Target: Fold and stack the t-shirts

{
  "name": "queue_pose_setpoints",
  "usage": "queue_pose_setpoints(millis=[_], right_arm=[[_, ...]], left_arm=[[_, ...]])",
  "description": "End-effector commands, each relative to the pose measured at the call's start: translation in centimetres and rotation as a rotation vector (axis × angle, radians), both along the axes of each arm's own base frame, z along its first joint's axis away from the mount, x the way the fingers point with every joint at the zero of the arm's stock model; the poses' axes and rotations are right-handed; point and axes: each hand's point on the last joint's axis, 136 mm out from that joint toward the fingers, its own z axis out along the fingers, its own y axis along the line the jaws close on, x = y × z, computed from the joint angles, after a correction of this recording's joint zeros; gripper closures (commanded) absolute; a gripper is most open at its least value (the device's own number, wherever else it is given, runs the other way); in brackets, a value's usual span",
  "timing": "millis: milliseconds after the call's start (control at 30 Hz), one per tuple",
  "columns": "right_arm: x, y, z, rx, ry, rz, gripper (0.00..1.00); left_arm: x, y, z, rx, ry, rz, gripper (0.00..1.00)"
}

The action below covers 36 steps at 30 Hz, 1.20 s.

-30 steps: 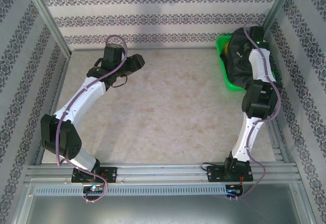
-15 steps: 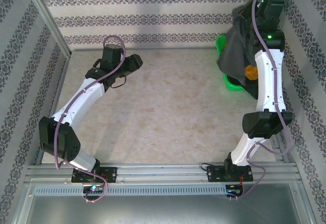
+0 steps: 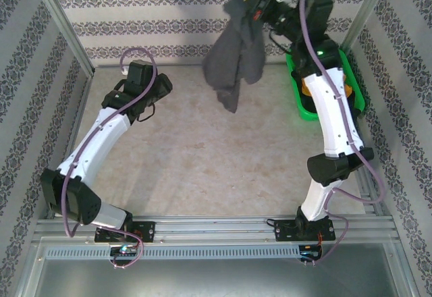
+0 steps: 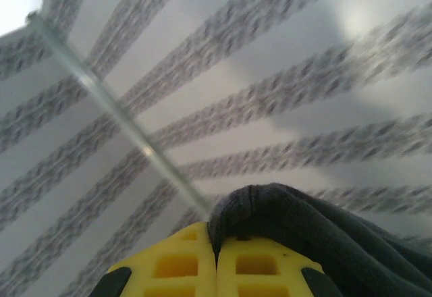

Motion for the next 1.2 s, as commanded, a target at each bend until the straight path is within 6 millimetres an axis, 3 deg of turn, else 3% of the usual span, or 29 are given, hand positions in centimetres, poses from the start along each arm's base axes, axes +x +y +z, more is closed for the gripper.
queue_pose_setpoints(millis=[0,33,167,267,300,367,533,700,833,900,1000,1167], right_arm=[[-2.7,2.1,-0.1,0.02,-0.025,0.127,1.0],[-2.5,1.5,-1.6,0.012,0.012,0.101,1.0],[-0.6,-2.8,-14.2,-0.073,0.297,-0.019,1.0],[0.2,-6.8,-23.6,-0.184,0.54,-0.092,0.56],[0.3,-8.5,-26.5,-0.251,0.62,-0.157,0.46],[0.1,-10.6,-30.0,-0.341,0.715,-0.228,0.39],[-2.2,-12.2,-33.1,-0.461,0.783,-0.351,0.32],[-6.5,-8.8,-36.7,-0.512,0.805,-0.299,0.37],[-9.2,-8.2,-40.6,-0.504,0.884,-0.298,0.38],[-9.1,-8.7,-41.4,-0.507,0.887,-0.322,0.38],[-7.2,-10.1,-41.5,-0.476,0.893,-0.372,0.38],[-3.5,-12.7,-43.6,-0.394,1.006,-0.452,0.38]], left_arm=[[-1.9,3.7,3.4,0.101,-0.066,0.12,0.34],[-2.2,4.1,3.6,0.112,-0.072,0.136,0.34],[-2.8,4.4,3.4,0.112,-0.08,0.142,0.33],[-2.4,3.5,1.6,0.088,-0.031,0.103,0.31],[-2.1,3.0,0.9,0.071,-0.013,0.081,0.31],[-1.5,2.0,-1.2,0.029,0.046,0.039,0.31],[-0.5,-0.2,-7.4,-0.056,0.224,-0.024,0.32],[0.5,-1.8,-12.6,-0.094,0.34,-0.076,0.35],[2.2,-4.4,-14.8,-0.182,0.387,-0.143,0.41],[3.9,-6.4,-14.3,-0.209,0.364,-0.19,0.43],[5.9,-9.7,-13.7,-0.216,0.348,-0.24,0.42],[9.1,-13.8,-15.8,-0.22,0.411,-0.227,0.35]])
